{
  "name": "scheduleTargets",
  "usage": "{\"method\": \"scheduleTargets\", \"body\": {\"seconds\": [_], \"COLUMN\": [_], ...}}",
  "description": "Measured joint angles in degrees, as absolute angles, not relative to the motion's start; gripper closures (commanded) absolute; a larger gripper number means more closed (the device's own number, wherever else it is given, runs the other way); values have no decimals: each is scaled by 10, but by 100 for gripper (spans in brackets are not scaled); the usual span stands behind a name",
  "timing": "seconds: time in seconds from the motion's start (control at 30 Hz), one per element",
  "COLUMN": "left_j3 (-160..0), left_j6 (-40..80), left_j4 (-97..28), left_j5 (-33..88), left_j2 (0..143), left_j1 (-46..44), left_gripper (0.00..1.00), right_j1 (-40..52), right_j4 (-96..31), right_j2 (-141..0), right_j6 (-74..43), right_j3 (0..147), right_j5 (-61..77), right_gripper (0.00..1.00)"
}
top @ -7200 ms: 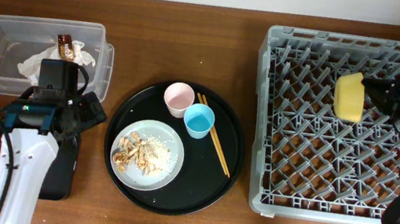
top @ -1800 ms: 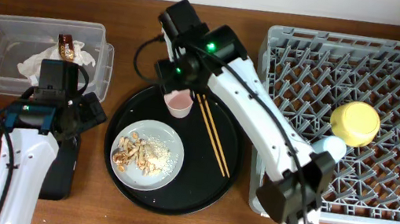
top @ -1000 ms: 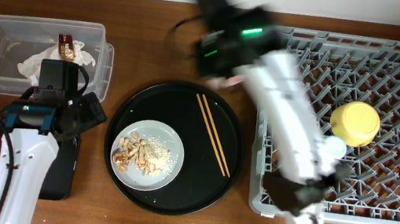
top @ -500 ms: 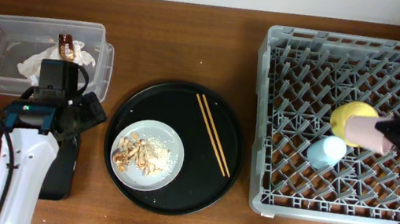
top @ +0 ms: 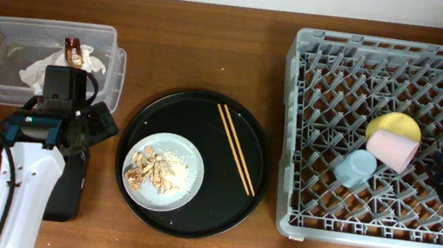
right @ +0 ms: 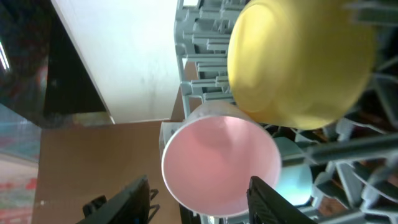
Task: Sort waste into correct bins and load items into the dishwasher rack
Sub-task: 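Place the pink cup in the rack next to the other cups, then reach the right gripper to the wooden chopsticks and grasp one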
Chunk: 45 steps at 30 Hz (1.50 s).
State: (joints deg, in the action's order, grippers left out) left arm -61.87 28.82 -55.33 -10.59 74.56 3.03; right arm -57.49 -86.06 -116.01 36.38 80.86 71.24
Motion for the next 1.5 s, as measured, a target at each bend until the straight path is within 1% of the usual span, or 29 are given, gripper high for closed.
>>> {"method": "scheduleTargets", "body": {"seconds": [0.03, 0.1, 0.2, 0.23, 0.27, 0.3, 0.33, 0.37, 0.4, 0.43, 0.5, 0.57, 0.6, 0.67, 0.77, 0.87, 1.0, 1.07, 1.23, 1.37, 1.5], "left_j3": [-619, -619, -619, -619, -619, -619, -619, -619, -618, -618, -618, -618, -618, -618, -618, -618, -618, -618, -618, -618, -618], "left_j6": [288, 288, 288, 288, 288, 288, 288, 288, 288, 288, 288, 288, 288, 288, 288, 288, 288, 288, 288, 288, 288], "left_j4": [-553, -553, -553, -553, -553, -553, -554, -555, -555, -554, -555, -555, -554, -555, -555, -555, -555, -555, -555, -555, -555], "left_j5": [-106, -106, -106, -106, -106, -106, -106, -106, -106, -106, -105, -106, -106, -106, -106, -106, -106, -106, -106, -106, -106], "left_j2": [746, 746, 746, 746, 746, 746, 746, 746, 746, 746, 746, 746, 746, 746, 746, 746, 746, 746, 746, 746, 746], "left_j1": [30, 30, 30, 30, 30, 30, 30, 30, 30, 30, 30, 30, 30, 30, 30, 30, 30, 30, 30, 30, 30], "left_gripper": [1, 1, 1, 1, 1, 1, 1, 1, 1, 1, 1, 1, 0, 1, 1, 1, 1, 1, 0, 1, 1], "right_j1": [-586, -603, -620, -619, -614, -604, -564, -546, -495, -435, -274, -159, -141, -147, -149, -149, -173, -186, -187, -187, -169], "right_j4": [-862, -871, -888, -889, -888, -889, -860, -832, -770, -748, -710, -689, -689, -689, -710, -731, -747, -748, -748, -707, -714], "right_j2": [-1160, -1160, -1147, -1116, -1068, -1030, -958, -938, -915, -896, -873, -885, -899, -936, -967, -970, -970, -970, -969, -935, -990], "right_j6": [359, 355, 353, 352, 350, 344, 290, 256, 174, 107, -22, -106, -128, -151, -163, -176, -180, -180, -180, -140, -134], "right_j3": [809, 808, 806, 806, 806, 808, 834, 850, 870, 889, 912, 912, 912, 912, 913, 913, 913, 913, 913, 926, 926], "right_j5": [707, 702, 692, 687, 681, 677, 648, 628, 542, 469, 300, 138, 94, 41, 6, -48, -74, -75, -66, 32, 32], "right_gripper": [64, 66, 66, 70, 84, 90, 90, 90, 90, 91, 92, 93, 95, 96, 96, 96, 96, 96, 96, 96, 96]}}
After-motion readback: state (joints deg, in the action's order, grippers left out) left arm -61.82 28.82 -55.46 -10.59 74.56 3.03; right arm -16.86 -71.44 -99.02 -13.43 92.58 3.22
